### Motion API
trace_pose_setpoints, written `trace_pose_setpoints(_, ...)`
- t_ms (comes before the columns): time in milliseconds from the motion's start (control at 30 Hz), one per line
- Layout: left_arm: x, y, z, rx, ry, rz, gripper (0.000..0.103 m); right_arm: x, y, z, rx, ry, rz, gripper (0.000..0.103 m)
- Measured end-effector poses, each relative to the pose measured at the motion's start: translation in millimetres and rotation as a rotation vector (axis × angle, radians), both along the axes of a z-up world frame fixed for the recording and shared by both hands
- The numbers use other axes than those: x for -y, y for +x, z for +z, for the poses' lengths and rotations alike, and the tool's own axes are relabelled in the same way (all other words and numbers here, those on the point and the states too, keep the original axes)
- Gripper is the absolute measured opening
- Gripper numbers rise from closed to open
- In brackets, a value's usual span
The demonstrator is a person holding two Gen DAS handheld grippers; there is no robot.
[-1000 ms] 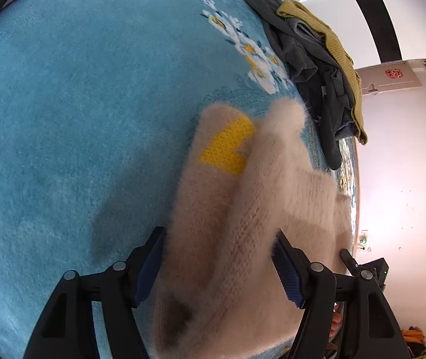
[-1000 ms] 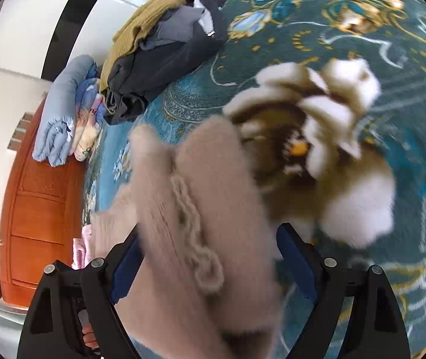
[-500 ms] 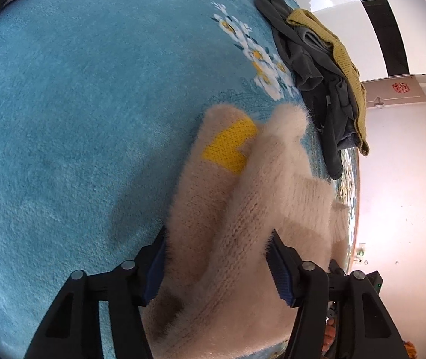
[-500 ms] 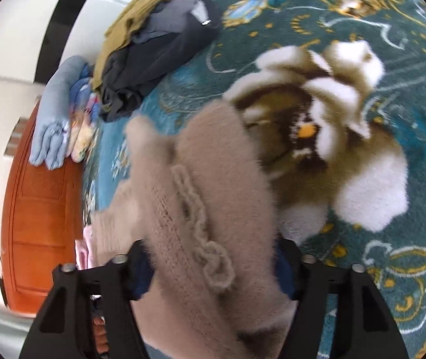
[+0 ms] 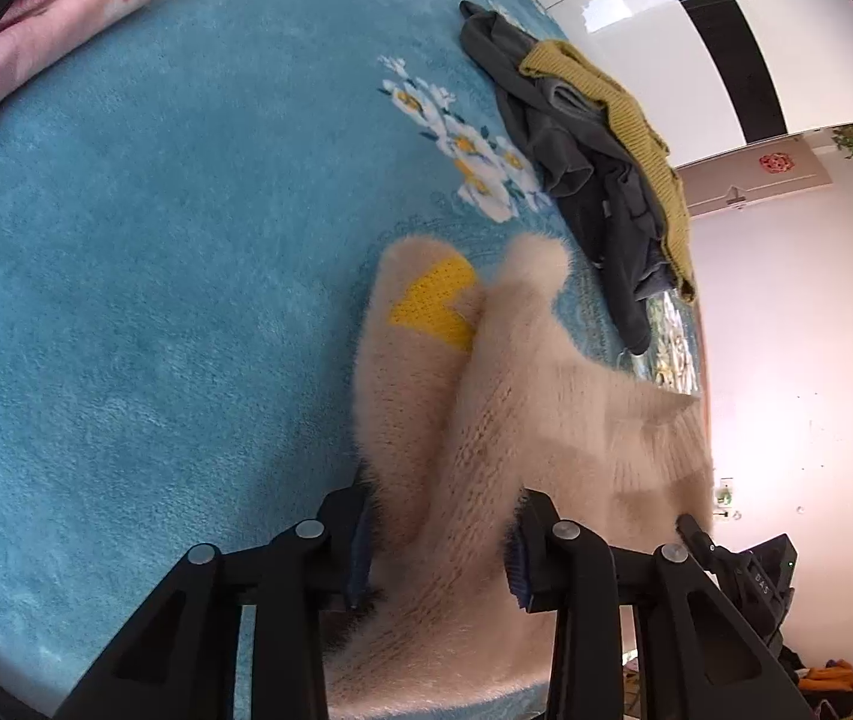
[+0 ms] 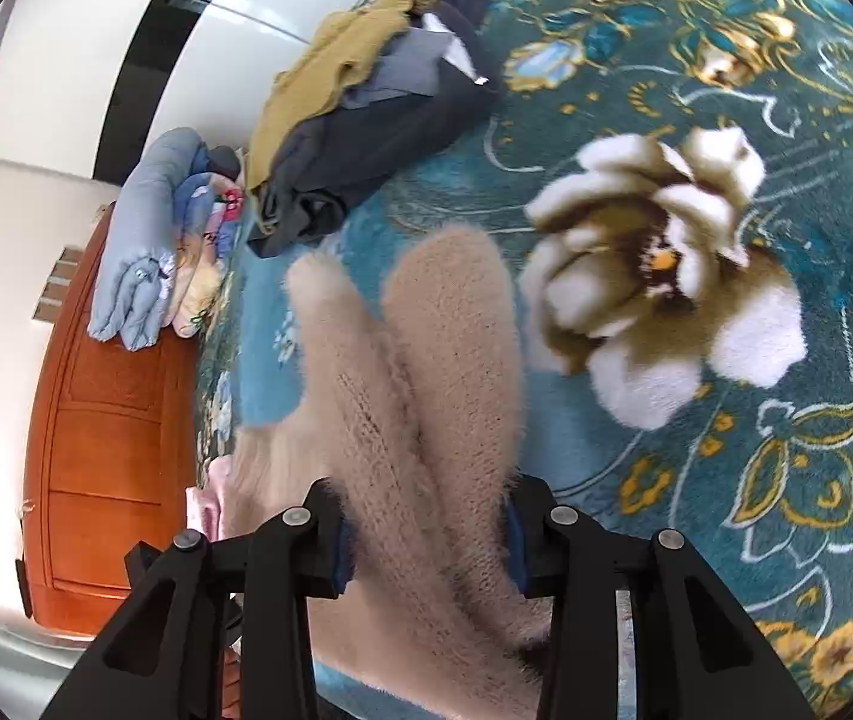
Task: Fold clothes
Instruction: 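Lift the folded sweater with both grippers and carry it toward the pink blankets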
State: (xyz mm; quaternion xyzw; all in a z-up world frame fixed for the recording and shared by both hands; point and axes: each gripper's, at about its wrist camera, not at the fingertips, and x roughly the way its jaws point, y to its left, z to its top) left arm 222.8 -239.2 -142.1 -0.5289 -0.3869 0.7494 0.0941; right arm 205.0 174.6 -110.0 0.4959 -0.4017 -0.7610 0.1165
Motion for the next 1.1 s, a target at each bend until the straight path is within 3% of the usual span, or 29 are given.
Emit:
trace_pose_setpoints(167,27.3,11.3,15.3,-0.030,0.008,0.017,0.037,23.0,-1.6,17.4,-0.027,0.005,0.044,0.039)
trace_pose_setpoints(400,91.3,33.4,45.3,-0.091,-0.011,0.092,0.036,89.6,-17.2,38.4,-0.070,-0.029,0.149,0.039)
trace_pose_setpoints(867,271.3,57.1,123.1,-0.209,-0.078,0.279,0.036,292.3,-78.2,89.8,-0.154,-0.141,0.397,0.038)
trace_pose_setpoints(1100,379.1,54.4,144.4,-0.201,-0.151,0.364,0.035,406.1,-96.6,100.3,-0.169,-0.155,0.521,0.038)
